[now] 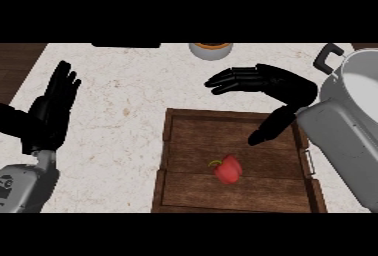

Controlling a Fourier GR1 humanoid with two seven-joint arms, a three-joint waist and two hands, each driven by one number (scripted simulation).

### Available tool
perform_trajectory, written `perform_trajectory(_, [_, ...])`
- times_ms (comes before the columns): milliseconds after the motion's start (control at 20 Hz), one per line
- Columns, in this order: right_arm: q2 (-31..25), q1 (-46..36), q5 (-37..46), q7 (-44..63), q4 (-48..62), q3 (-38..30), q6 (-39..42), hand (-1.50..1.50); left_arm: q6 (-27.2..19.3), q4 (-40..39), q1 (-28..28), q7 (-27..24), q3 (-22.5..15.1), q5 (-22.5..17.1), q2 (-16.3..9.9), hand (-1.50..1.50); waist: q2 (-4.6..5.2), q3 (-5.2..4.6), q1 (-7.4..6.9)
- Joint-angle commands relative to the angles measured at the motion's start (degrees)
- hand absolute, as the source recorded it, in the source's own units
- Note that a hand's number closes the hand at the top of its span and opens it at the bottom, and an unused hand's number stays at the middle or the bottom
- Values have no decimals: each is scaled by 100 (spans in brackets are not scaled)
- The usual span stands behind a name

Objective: Pick the bell pepper from the tray and place it in the pot

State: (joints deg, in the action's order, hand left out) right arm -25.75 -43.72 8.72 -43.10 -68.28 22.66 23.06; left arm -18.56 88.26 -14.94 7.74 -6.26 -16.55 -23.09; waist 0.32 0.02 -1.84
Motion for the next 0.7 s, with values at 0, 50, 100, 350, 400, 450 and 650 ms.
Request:
perform_trajectory(0, [-351,-459,429,209,-195,452,765,-150,59,45,73,152,187,-96,-113,0,-48,-8,93])
perform_trajectory(50, [-383,-390,676,207,-395,732,728,-150,122,-65,201,-23,144,-116,-5,0,-48,-11,120])
perform_trajectory(100, [-481,-512,844,352,-360,893,828,-150,87,-87,334,-272,136,-48,72,0,-43,-14,92])
perform_trajectory(350, [-504,-534,1764,1197,-1310,1838,798,-150,-112,218,389,-77,-18,151,128,0,-91,-9,189])
perform_trajectory(400, [-620,-414,2060,1097,-1242,1971,648,-150,-29,381,355,165,90,51,-45,0,-73,-3,151])
perform_trajectory(450, [-539,-490,2016,1515,-1571,1996,881,-150,19,457,492,178,147,-23,-58,0,-90,-6,170])
perform_trajectory(650, [-570,-92,2554,1977,-2055,2372,1026,-150,83,318,597,-14,220,33,19,0,-62,-4,202])
